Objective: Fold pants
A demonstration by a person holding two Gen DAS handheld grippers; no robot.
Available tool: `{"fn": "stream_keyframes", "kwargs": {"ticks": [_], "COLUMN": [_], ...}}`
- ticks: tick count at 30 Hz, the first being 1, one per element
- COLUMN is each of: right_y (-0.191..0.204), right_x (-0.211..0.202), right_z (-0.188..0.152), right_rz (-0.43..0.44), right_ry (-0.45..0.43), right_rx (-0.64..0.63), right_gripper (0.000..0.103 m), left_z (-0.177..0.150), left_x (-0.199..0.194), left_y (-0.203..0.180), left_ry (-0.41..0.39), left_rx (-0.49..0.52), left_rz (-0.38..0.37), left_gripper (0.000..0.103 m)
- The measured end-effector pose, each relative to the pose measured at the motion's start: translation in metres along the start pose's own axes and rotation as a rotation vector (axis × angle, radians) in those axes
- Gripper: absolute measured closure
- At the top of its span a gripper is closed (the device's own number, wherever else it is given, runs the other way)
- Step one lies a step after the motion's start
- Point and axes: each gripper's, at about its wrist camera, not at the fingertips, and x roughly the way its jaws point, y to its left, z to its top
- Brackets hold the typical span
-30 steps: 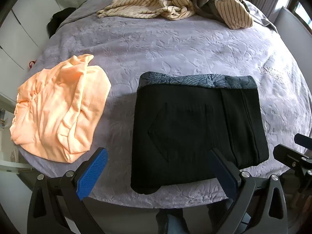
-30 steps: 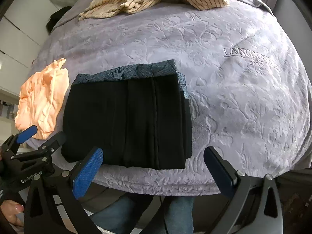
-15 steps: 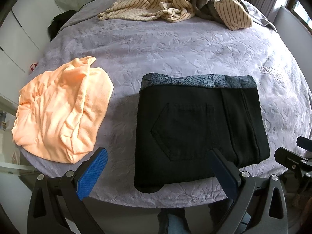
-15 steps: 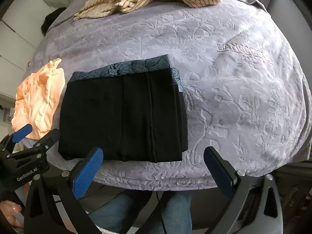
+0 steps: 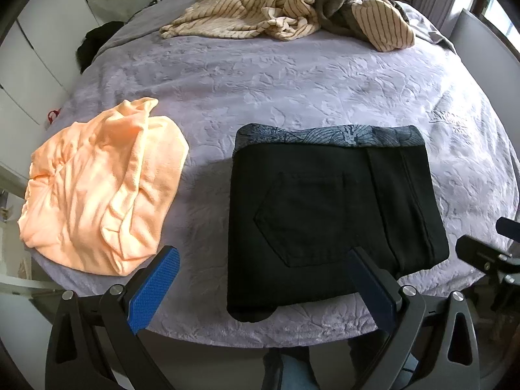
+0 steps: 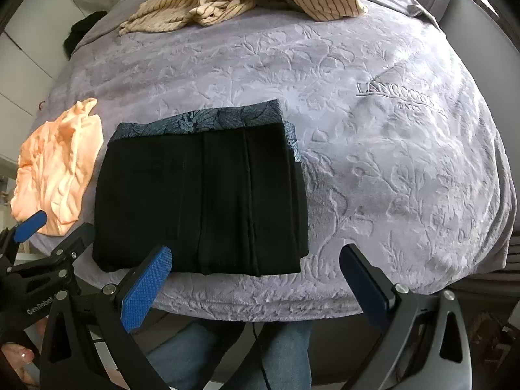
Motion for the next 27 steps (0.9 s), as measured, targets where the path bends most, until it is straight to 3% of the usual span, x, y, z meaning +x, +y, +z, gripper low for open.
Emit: {"fn": "stream_keyframes", "kwargs": {"ticks": [20,27], "right_y": [0.0028,0.0023], "right_x": [0.0046,0.0057], "right_z": [-0.0073,-0.0056], "right_rz": [-0.019,-0.018], "right_ry": [0.012,0.012], "right_rx": [-0.023,-0.021], "right_gripper": [0.0,0.0], "left_z": [0.0007,0.0005], "left_x": [0.0008,-0.0044], "left_y": [-0.0071,-0.0068], "left_ry": [-0.008,-0.047], "left_rx": [0.012,0.022], "left_rz": [-0.014,-0.017], "left_gripper": [0.0,0.0]}}
